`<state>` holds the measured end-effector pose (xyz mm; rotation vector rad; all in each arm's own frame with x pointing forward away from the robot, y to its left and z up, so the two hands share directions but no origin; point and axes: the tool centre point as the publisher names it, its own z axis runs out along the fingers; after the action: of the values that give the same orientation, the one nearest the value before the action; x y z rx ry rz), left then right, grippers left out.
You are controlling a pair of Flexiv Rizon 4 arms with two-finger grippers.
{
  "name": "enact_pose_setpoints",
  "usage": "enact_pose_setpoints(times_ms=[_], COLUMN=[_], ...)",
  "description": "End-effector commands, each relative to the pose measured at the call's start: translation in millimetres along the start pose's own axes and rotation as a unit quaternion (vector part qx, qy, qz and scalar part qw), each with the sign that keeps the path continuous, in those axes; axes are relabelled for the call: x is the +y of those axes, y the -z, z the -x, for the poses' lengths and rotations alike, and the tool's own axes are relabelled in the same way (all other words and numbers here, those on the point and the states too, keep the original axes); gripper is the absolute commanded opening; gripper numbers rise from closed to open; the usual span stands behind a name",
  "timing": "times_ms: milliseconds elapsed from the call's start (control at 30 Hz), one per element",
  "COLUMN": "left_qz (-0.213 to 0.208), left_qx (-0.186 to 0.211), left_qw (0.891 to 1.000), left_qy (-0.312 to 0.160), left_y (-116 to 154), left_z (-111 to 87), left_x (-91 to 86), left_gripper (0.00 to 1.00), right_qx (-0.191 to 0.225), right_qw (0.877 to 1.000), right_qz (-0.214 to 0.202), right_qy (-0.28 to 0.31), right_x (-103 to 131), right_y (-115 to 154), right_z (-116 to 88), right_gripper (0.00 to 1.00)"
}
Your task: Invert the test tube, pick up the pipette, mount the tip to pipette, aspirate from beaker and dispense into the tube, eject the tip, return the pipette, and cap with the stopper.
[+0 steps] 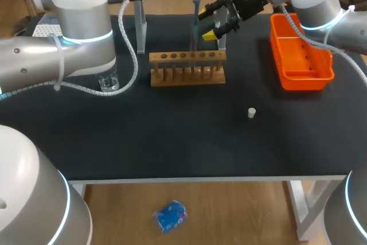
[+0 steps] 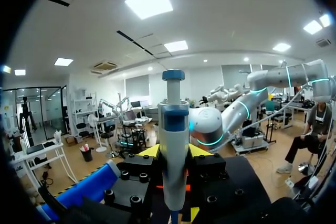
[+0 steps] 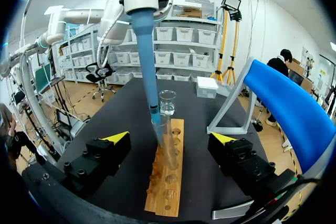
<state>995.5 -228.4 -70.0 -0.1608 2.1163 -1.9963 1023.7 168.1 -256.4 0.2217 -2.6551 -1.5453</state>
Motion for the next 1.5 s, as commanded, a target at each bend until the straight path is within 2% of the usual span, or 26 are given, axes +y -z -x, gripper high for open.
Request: enact_pose_setpoints(times_ms=[33,900,1500], left_qz=[0.002,0.005,0.006], left_qx=[0.002,0.004,0.002], left_qw=[1.0,1.0,1.0], left_qy=[0.001,-0.006,-0.015], left_y=[-1.2,-3.1,-2.8], left_z=[1.7,-3.0,5.4], left_x=[-0.6,-0.4,7.7], left_gripper=[0.0,0.0,0.0], right_qx=[0.002,0.002,0.002], right_qw=[1.0,1.0,1.0], right_qz=[-0.001,-0.001,-0.001], right_qy=[0.0,0.0,0.0], right_x=[-0.2,-0.2,-0.2], right_y=[0.7,0.7,0.7], right_z=[1.2,1.2,1.2], right_gripper=[1.0,1.0,1.0])
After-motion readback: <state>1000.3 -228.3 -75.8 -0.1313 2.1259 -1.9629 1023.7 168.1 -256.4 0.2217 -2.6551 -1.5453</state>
